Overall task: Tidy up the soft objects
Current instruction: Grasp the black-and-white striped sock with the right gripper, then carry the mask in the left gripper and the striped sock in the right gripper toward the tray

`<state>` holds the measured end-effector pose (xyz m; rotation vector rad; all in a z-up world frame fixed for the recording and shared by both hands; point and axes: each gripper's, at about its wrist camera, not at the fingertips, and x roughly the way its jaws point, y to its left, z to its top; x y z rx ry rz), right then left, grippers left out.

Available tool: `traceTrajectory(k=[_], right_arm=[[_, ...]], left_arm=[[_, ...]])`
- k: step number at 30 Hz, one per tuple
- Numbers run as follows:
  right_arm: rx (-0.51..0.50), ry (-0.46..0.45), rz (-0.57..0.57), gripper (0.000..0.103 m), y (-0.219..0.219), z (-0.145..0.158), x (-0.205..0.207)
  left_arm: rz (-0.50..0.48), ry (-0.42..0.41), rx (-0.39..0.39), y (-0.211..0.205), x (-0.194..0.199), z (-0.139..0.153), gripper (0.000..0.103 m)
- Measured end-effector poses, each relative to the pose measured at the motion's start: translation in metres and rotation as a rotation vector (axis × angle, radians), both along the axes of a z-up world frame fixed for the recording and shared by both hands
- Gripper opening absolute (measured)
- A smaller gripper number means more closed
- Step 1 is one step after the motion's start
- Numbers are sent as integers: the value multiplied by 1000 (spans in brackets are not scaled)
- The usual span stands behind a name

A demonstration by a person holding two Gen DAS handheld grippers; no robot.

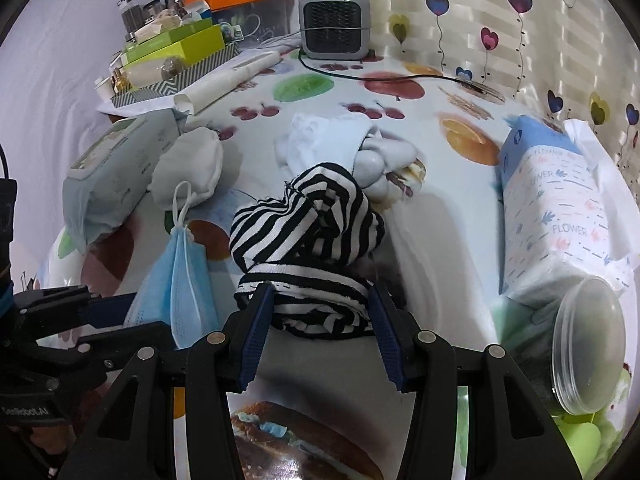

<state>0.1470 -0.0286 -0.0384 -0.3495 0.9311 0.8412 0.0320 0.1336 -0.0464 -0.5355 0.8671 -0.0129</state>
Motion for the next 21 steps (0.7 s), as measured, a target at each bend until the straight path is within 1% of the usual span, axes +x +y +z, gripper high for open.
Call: traceTrajectory(k=[1, 2, 3, 4, 6, 10, 14, 21], right_arm=[[0, -2, 2, 42, 0, 0, -1], [3, -2, 6, 38, 0, 0, -1], [5, -3, 6, 29, -1, 0, -2], [7, -2, 5, 26, -1, 0, -2], [9, -4, 4, 22, -3, 0, -3], [27, 4, -10, 18, -11, 4, -7], [58, 13, -30, 14, -23, 9, -12], [108, -11, -56, 14, -42, 30, -26]], left_arm=[[2, 0, -2, 0, 1, -1, 34], [4, 3, -4, -1, 3, -2, 34], [5, 4, -3, 0, 5, -2, 28], [5, 5, 3, -1, 6, -3, 21], [3, 2, 11, -3, 7, -3, 19], [3, -7, 17, -6, 6, 0, 16], [2, -27, 26, -9, 1, 7, 15], [-23, -77, 49, -21, -9, 28, 15]])
